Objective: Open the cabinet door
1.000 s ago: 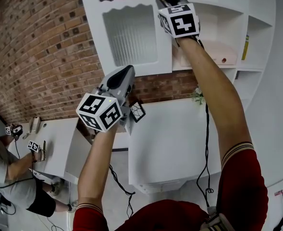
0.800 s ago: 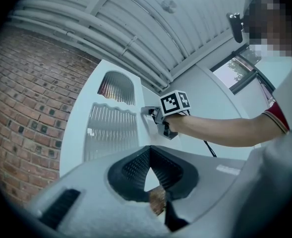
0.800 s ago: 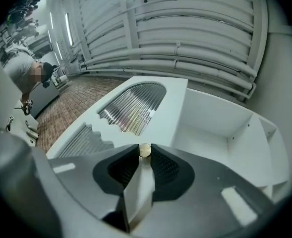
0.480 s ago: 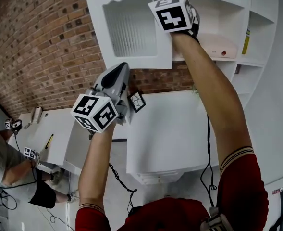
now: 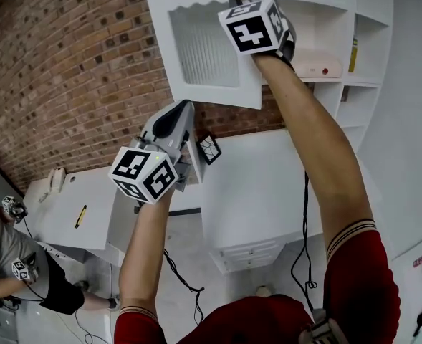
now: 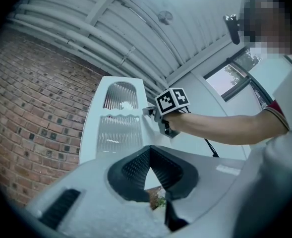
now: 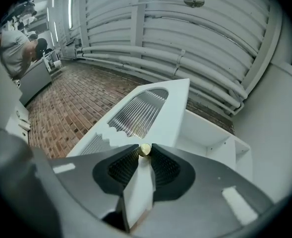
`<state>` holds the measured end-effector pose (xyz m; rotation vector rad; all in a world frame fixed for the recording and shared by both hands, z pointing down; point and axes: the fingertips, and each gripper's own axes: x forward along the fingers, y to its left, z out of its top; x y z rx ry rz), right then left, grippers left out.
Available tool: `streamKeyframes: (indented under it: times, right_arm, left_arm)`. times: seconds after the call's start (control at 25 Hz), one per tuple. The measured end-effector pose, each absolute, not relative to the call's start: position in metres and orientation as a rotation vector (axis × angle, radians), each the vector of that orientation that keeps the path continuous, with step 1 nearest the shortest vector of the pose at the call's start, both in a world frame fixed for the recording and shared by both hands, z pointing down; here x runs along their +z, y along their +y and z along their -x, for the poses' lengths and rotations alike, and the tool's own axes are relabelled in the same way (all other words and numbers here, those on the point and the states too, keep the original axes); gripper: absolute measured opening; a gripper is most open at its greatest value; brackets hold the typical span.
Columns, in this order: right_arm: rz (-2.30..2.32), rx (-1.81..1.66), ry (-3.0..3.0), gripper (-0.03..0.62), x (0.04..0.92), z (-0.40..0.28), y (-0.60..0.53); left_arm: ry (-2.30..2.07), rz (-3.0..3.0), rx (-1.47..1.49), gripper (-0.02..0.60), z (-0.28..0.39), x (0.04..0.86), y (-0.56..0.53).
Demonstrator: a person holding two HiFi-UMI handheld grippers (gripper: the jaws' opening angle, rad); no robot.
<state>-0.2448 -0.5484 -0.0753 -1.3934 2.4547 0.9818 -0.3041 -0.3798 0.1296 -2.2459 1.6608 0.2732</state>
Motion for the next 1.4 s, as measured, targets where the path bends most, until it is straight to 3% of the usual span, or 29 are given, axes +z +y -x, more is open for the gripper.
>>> streamKeyframes:
  times: [0.56,0.8,1.4]
  right_arm:
    - [1.351,1.232,2.402,0.084,-0.067,0.292,-0.399]
    - [1.234,1.210,2.426,0.049,-0.075,0.323,-0.363]
    - [0.789,1.030,2.521,0.041,-0.066,0.360,-0.310]
  left_arm:
    - [1.571,2.277,0.346,0.000,0.317,0.130,-0.296]
    - [1.584,2.278,0.337,0.000,0.329,0.129,-0.271]
    - [1.615,2.269,0.333,0.000,0.336,0.135,-0.234]
